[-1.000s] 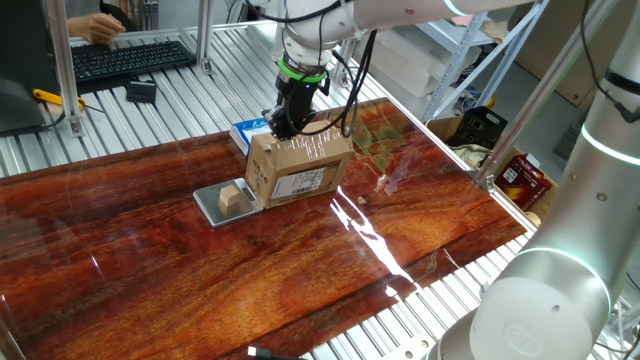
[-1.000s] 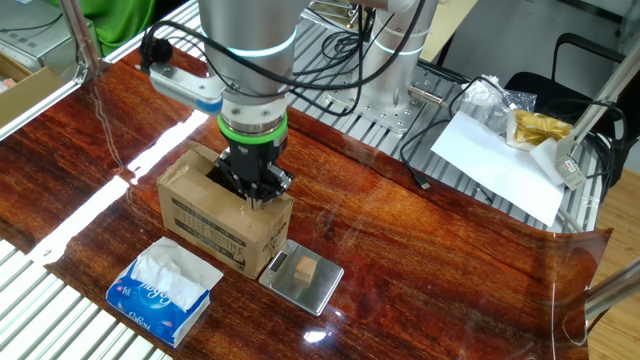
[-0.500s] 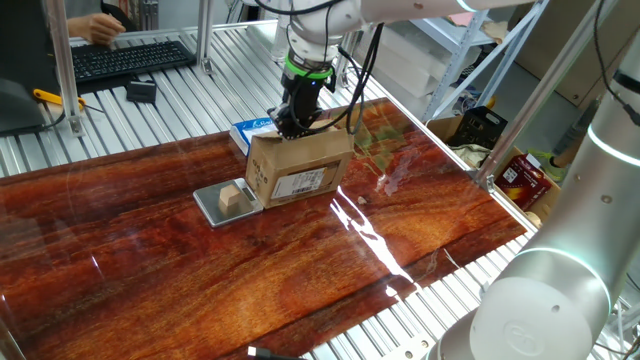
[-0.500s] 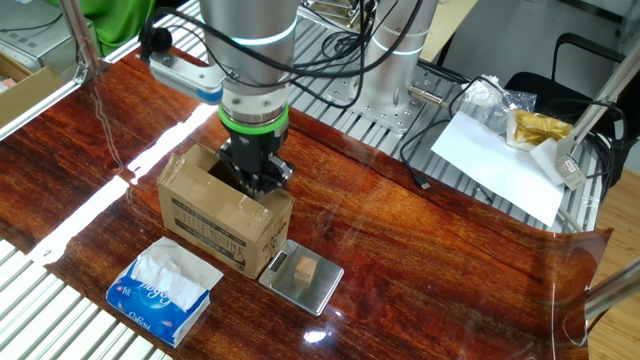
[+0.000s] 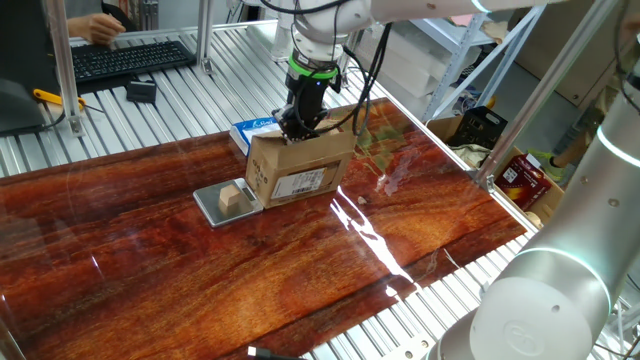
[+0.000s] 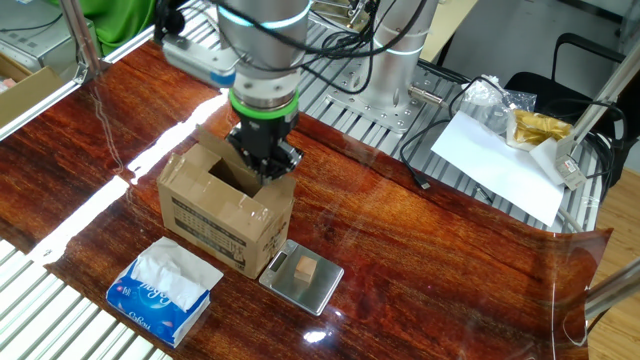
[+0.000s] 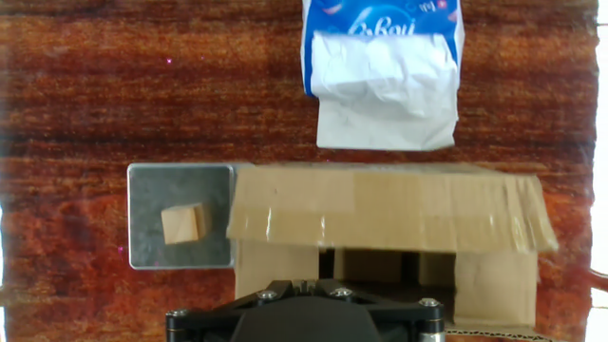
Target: Open a box
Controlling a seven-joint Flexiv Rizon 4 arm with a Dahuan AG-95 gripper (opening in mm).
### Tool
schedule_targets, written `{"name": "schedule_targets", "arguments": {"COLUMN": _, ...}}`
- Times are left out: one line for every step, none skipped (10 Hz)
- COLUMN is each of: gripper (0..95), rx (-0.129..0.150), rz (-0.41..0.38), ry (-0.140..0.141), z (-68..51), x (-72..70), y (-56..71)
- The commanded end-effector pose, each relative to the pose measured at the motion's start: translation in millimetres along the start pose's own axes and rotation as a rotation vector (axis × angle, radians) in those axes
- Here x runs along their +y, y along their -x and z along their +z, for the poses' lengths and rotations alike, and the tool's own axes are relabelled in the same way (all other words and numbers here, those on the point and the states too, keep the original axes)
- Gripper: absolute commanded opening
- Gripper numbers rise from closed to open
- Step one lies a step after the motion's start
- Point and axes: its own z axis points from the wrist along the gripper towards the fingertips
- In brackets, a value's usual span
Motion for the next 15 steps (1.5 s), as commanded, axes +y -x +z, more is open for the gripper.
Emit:
{"name": "schedule_targets", "arguments": {"gripper": 0.0, "rx": 0.000, "rz": 0.007, "ry": -0.006, "z": -1.1, "x": 0.4, "y": -6.2}}
{"name": "schedule_targets", "arguments": {"gripper": 0.0, "rx": 0.000, "rz": 0.011, "ry": -0.009, "z": -2.0, "x": 0.7, "y": -11.3}}
{"name": "schedule_targets", "arguments": {"gripper": 0.0, "rx": 0.001, "rz": 0.012, "ry": -0.010, "z": -2.2, "x": 0.8, "y": -13.7}}
{"name": "schedule_targets", "arguments": {"gripper": 0.0, "rx": 0.000, "rz": 0.014, "ry": -0.011, "z": -1.9, "x": 1.2, "y": -16.9}}
{"name": "schedule_targets", "arguments": {"gripper": 0.0, "rx": -0.002, "rz": 0.017, "ry": -0.011, "z": -1.1, "x": 1.7, "y": -18.7}}
{"name": "schedule_targets", "arguments": {"gripper": 0.0, "rx": -0.007, "rz": 0.019, "ry": -0.012, "z": 0.6, "x": 2.4, "y": -22.4}}
{"name": "schedule_targets", "arguments": {"gripper": 0.0, "rx": -0.010, "rz": 0.019, "ry": -0.013, "z": 2.4, "x": 3.0, "y": -25.8}}
{"name": "schedule_targets", "arguments": {"gripper": 0.0, "rx": -0.011, "rz": 0.021, "ry": -0.013, "z": 3.1, "x": 3.1, "y": -27.2}}
{"name": "schedule_targets", "arguments": {"gripper": 0.0, "rx": -0.015, "rz": 0.021, "ry": -0.013, "z": 5.1, "x": 3.6, "y": -30.7}}
{"name": "schedule_targets", "arguments": {"gripper": 0.0, "rx": -0.021, "rz": 0.020, "ry": -0.013, "z": 6.6, "x": 3.8, "y": -33.2}}
{"name": "schedule_targets", "arguments": {"gripper": 0.0, "rx": -0.026, "rz": 0.019, "ry": -0.014, "z": 8.0, "x": 3.7, "y": -35.4}}
{"name": "schedule_targets", "arguments": {"gripper": 0.0, "rx": -0.029, "rz": 0.019, "ry": -0.014, "z": 9.7, "x": 3.6, "y": -37.2}}
{"name": "schedule_targets", "arguments": {"gripper": 0.0, "rx": -0.034, "rz": 0.019, "ry": -0.014, "z": 11.8, "x": 3.0, "y": -38.7}}
{"name": "schedule_targets", "arguments": {"gripper": 0.0, "rx": -0.038, "rz": 0.019, "ry": -0.014, "z": 13.5, "x": 2.5, "y": -39.6}}
{"name": "schedule_targets", "arguments": {"gripper": 0.0, "rx": -0.043, "rz": 0.019, "ry": -0.014, "z": 15.9, "x": 1.8, "y": -40.4}}
